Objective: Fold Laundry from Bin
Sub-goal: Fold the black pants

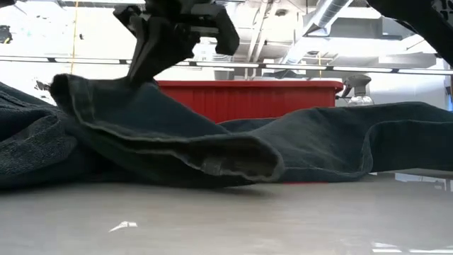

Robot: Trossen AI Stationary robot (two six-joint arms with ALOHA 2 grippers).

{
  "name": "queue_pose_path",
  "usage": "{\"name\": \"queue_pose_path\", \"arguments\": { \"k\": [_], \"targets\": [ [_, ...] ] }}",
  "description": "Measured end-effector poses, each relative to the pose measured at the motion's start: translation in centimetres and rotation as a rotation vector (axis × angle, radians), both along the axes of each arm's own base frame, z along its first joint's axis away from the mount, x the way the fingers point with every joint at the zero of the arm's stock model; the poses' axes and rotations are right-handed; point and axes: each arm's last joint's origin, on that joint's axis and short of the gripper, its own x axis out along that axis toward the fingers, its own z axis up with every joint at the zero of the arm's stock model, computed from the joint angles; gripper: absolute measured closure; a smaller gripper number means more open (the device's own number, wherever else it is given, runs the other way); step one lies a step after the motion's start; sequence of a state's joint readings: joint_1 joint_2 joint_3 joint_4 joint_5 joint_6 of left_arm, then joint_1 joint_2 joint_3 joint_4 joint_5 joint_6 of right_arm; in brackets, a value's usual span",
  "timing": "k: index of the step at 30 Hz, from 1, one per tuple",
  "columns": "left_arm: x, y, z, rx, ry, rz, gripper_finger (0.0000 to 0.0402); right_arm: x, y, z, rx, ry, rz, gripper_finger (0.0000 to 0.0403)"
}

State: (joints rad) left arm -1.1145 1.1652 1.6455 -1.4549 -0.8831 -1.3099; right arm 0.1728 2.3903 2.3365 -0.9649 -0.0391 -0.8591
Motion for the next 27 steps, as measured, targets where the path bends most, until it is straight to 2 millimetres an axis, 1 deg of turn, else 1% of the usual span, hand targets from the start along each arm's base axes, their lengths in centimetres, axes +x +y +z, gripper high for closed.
{"name": "queue_pose_path", "arguments": {
  "k": [1, 3, 6, 8, 11, 13, 16, 19, 22, 24, 27],
  "targets": [
    [0.0, 0.1, 0.0, 0.011, -0.009, 0.005, 0.0205, -0.1, -0.1, 0.1, -0.004, 0.002, -0.02, 0.0381],
    [0.1, 0.1, 0.0, 0.025, -0.016, 0.011, 0.0205, -0.5, -0.2, 1.1, -0.011, 0.0, -0.059, 0.0381],
    [0.3, 0.3, 0.0, 0.03, -0.015, 0.024, 0.0205, -1.6, -1.6, 4.3, -0.043, -0.059, -0.174, 0.0381],
    [0.4, 0.4, 0.0, 0.031, -0.012, 0.032, 0.0205, -2.5, -3.3, 6.3, -0.096, -0.09, -0.308, 0.0381],
    [0.5, 0.5, 0.0, 0.035, -0.011, 0.039, 0.0205, -4.1, -6.7, 8.5, -0.153, -0.098, -0.529, 0.0381],
    [0.6, 0.5, 0.0, 0.04, -0.01, 0.04, 0.0205, -5.4, -9.1, 9.6, -0.149, -0.074, -0.663, 0.0381],
    [0.7, 0.6, 0.0, 0.037, -0.001, 0.043, 0.0205, -8.1, -12.7, 11.5, -0.107, -0.026, -0.851, 0.0381],
    [0.9, 0.7, -0.1, 0.016, 0.021, 0.06, 0.0205, -10.5, -15.9, 12.4, -0.101, 0.054, -0.997, 0.0381],
    [1.4, 0.4, -0.4, 0.018, 0.052, 0.075, 0.0205, -12.4, -18.5, 12.6, -0.12, 0.143, -1.08, 0.0381],
    [1.9, 0.0, -0.8, 0.029, 0.096, 0.056, 0.0205, -13.4, -19.8, 13.0, -0.114, 0.152, -1.129, 0.0381],
    [2.6, -0.7, -1.4, 0.028, 0.19, 0.006, 0.0205, -15.0, -21.0, 14.1, -0.08, 0.132, -1.175, 0.0381]
  ]
}}
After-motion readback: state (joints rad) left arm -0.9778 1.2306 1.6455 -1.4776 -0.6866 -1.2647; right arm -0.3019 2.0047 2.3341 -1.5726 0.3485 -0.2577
